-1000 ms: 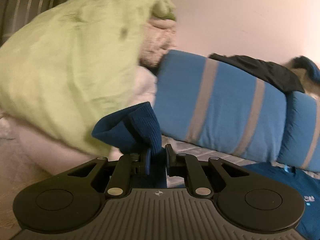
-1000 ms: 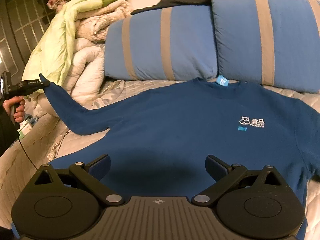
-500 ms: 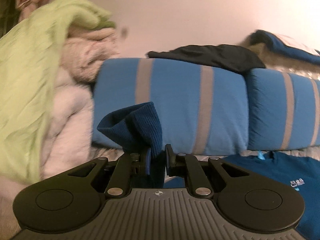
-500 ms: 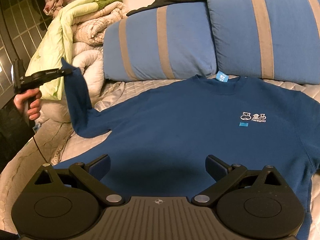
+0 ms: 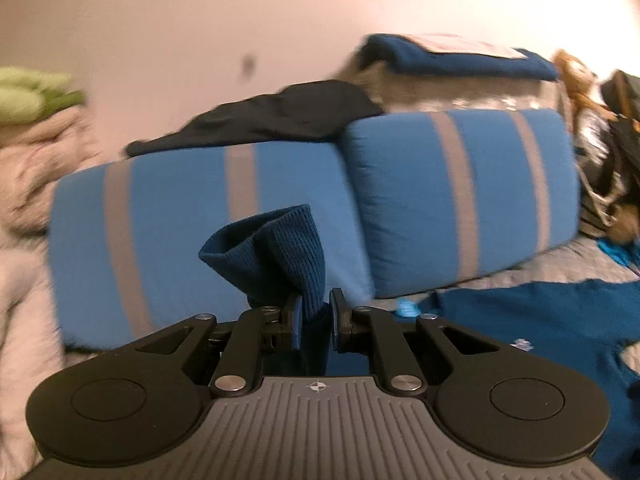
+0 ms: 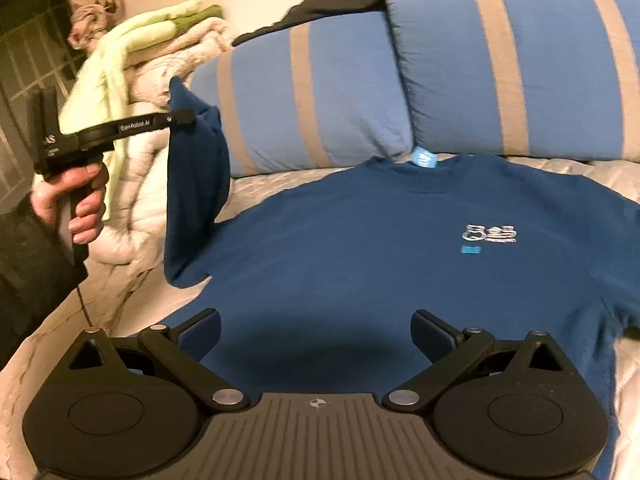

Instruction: Fold clothes

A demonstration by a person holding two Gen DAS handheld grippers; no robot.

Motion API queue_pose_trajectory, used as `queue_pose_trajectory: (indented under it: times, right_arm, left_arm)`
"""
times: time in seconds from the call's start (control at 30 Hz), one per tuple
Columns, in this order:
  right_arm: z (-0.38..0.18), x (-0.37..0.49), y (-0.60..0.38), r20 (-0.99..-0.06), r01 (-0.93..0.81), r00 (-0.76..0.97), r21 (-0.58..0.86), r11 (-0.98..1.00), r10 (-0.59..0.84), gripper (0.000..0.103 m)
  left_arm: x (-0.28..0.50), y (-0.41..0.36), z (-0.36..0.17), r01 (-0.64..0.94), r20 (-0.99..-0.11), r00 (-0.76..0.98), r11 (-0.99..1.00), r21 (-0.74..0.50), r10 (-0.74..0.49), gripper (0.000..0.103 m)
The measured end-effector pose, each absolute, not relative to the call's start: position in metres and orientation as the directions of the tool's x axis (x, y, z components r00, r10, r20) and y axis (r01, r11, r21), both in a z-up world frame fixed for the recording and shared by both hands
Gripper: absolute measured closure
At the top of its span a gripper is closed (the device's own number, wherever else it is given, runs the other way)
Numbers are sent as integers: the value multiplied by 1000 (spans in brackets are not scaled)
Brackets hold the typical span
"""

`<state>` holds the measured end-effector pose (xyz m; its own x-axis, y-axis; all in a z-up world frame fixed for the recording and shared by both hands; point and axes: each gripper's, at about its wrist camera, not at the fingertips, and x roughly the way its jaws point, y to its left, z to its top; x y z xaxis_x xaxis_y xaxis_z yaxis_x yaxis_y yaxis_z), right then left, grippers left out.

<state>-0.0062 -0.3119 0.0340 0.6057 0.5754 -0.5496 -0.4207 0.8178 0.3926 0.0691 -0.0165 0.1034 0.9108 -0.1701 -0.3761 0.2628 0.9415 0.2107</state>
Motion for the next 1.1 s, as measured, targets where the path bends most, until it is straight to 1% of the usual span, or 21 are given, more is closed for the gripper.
queue_pose_trajectory:
  times: [0.17, 0.27, 0.3, 0.37, 0.43, 0.53, 0.7, 0.83, 1.1]
  right_arm:
    - [36, -5, -319, -563, -362, 640, 378, 852, 522, 2]
    - [39, -5, -327, -573, -347, 660, 342, 873, 487, 2]
    - [39, -5, -331, -576, -345, 665, 328, 879, 476, 1]
    - [40, -4, -339, -585, -339, 674, 298, 892, 451, 0]
    - [38, -3, -350, -599, -322, 682, 269, 908, 420, 0]
    - [36, -1, -363, -628, -308, 681, 220, 926, 376, 0]
    - [32, -2, -371, -655, -346, 680, 111, 932, 331, 0]
    - [31, 2, -367, -650, -415, 677, 51, 908, 346, 0]
    - [30, 14, -344, -637, -578, 665, -110, 809, 389, 1]
  left_arm:
    - [69, -73, 96, 373, -385, 886, 890, 262, -258, 89]
    - [69, -106, 91, 435, -393, 866, 852, 291, -308, 88]
    - [67, -118, 88, 454, -396, 859, 841, 295, -325, 85]
    - [64, -136, 81, 501, -408, 835, 817, 286, -369, 85]
    - [61, -150, 76, 537, -434, 809, 798, 273, -396, 71]
    - [54, -157, 69, 577, -463, 777, 777, 253, -426, 61]
    - [48, -133, 68, 589, -515, 742, 785, 193, -430, 61]
    - [46, -92, 69, 548, -530, 741, 828, 121, -413, 59]
    - [40, -5, 71, 402, -541, 785, 913, 72, -303, 57]
